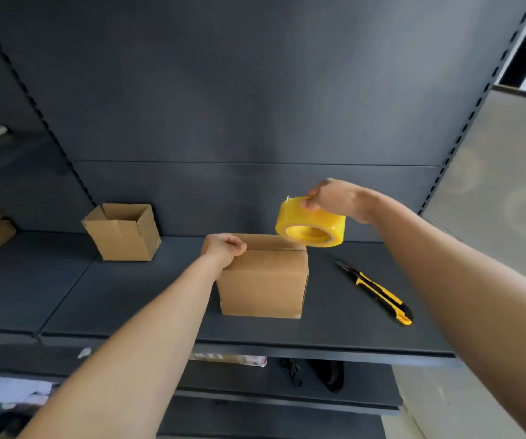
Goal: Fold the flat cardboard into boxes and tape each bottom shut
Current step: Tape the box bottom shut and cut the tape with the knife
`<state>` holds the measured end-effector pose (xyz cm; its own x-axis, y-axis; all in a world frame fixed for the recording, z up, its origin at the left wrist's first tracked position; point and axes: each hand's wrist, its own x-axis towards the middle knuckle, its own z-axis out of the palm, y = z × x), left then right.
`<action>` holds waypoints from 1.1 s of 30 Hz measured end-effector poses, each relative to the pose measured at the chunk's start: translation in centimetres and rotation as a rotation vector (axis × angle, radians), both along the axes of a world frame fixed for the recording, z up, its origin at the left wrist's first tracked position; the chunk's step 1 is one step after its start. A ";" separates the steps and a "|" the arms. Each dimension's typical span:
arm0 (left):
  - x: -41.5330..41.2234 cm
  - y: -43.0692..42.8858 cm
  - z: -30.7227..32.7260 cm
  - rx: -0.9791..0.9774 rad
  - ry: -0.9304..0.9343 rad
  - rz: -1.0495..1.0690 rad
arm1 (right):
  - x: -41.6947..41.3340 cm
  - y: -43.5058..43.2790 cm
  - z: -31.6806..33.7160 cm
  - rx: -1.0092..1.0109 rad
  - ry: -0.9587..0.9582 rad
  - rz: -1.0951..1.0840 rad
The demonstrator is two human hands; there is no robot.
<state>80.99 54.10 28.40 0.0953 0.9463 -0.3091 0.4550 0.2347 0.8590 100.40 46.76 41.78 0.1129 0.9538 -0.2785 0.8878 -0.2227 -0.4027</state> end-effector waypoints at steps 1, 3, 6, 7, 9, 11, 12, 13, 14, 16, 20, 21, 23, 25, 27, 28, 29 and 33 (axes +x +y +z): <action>-0.2 0.0 0.0 0.013 -0.012 -0.015 | -1.1 0.2 0.1 -0.003 -0.031 0.041; -0.4 -0.1 0.0 0.024 -0.029 -0.032 | -3.0 0.8 -0.2 -0.007 -0.105 0.097; -0.7 0.0 -0.1 0.019 -0.037 -0.054 | -4.3 1.8 -0.8 -0.048 -0.099 0.124; -0.8 0.0 -0.1 0.011 -0.041 -0.066 | -4.6 2.1 -0.9 -0.059 -0.077 0.119; -1.0 0.3 0.0 -0.022 -0.018 -0.098 | -5.0 2.4 -0.7 -0.079 -0.061 0.104; -1.3 0.6 0.4 -0.053 0.020 -0.104 | -5.4 2.8 -0.6 -0.093 -0.074 0.114; -1.4 0.8 0.7 -0.039 0.022 -0.079 | -5.6 3.1 -0.6 -0.097 -0.086 0.124; -1.4 1.0 1.1 0.012 0.007 -0.052 | -5.8 3.2 -0.6 -0.098 -0.101 0.137; -1.4 1.2 1.7 0.071 -0.031 -0.038 | -6.1 3.4 -0.5 -0.099 -0.110 0.142; -1.1 1.1 3.0 0.111 -0.124 -0.068 | -6.6 3.7 -0.4 -0.107 -0.129 0.148; -0.7 0.9 4.3 0.044 -0.167 -0.211 | -7.2 3.9 -0.2 -0.091 -0.252 0.187; -0.7 0.9 4.2 0.041 -0.194 -0.238 | -7.2 3.9 -0.2 -0.086 -0.259 0.189; -0.8 1.0 3.8 0.031 -0.277 -0.258 | -7.2 4.0 -0.3 -0.075 -0.250 0.170; -0.8 0.9 3.8 0.026 -0.344 -0.260 | -7.0 4.2 -0.6 -0.068 -0.240 0.165; -0.7 0.9 3.6 0.024 -0.375 -0.254 | -6.7 4.5 -1.1 -0.045 -0.175 0.117; -0.7 1.0 3.4 0.020 -0.386 -0.251 | -6.5 4.7 -1.4 -0.027 -0.132 0.079; -0.8 1.0 3.3 0.011 -0.402 -0.245 | -6.2 4.7 -1.7 -0.012 -0.099 0.049; -1.1 1.4 2.2 -0.046 -0.489 -0.179 | -5.3 4.2 -2.6 0.022 0.033 -0.014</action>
<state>79.85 55.49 30.60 0.3981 0.8884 -0.2287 0.0398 0.2323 0.9718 95.11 50.98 39.14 0.1169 0.9582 -0.2610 0.8707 -0.2253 -0.4371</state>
